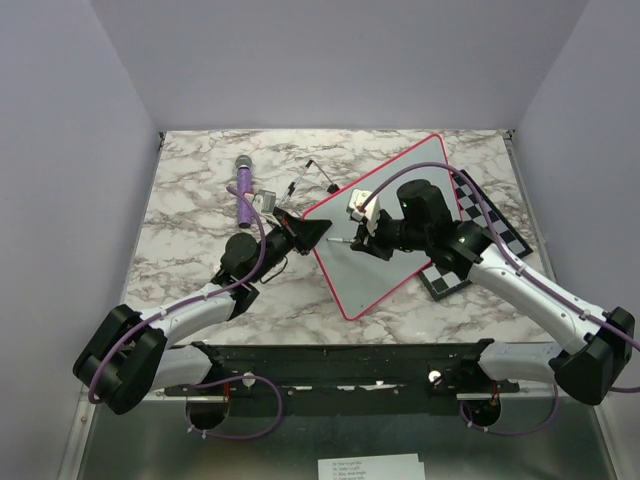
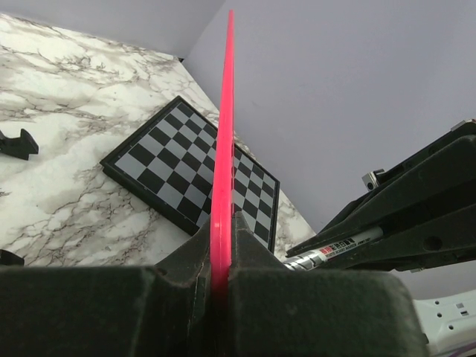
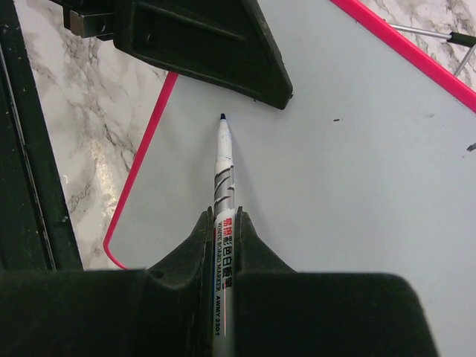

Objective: Write a sentence on the whiteboard

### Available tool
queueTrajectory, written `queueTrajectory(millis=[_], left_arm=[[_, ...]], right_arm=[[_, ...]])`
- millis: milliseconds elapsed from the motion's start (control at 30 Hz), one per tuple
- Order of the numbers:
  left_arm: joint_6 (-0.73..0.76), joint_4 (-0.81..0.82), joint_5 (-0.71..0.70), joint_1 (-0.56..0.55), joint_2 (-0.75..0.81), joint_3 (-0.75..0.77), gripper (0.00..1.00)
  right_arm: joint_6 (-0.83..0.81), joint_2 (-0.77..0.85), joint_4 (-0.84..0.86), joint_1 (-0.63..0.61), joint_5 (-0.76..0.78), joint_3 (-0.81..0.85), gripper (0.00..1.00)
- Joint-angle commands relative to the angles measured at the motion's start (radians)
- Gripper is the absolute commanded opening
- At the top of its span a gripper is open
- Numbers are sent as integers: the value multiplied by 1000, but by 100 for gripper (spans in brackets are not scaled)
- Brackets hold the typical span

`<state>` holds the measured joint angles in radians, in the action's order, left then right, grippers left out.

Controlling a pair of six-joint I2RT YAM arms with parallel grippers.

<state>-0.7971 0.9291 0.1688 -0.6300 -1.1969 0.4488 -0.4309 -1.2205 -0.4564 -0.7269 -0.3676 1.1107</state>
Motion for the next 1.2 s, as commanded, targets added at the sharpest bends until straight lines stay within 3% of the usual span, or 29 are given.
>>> queueTrajectory(millis=[0, 467, 733, 1167], left_arm=[[-10, 109, -15, -4, 20, 36, 0], [-7, 106, -18, -4, 25, 36, 0], [-4, 106, -18, -4, 22, 34, 0], [-5, 105, -12, -4, 17, 42, 0]], right_arm=[[23, 13, 25, -5, 101, -20, 0], [49, 38, 39, 20, 173, -29, 1], [4, 62, 24, 20, 16, -49, 0], [7, 4, -7, 20, -5, 5, 0]])
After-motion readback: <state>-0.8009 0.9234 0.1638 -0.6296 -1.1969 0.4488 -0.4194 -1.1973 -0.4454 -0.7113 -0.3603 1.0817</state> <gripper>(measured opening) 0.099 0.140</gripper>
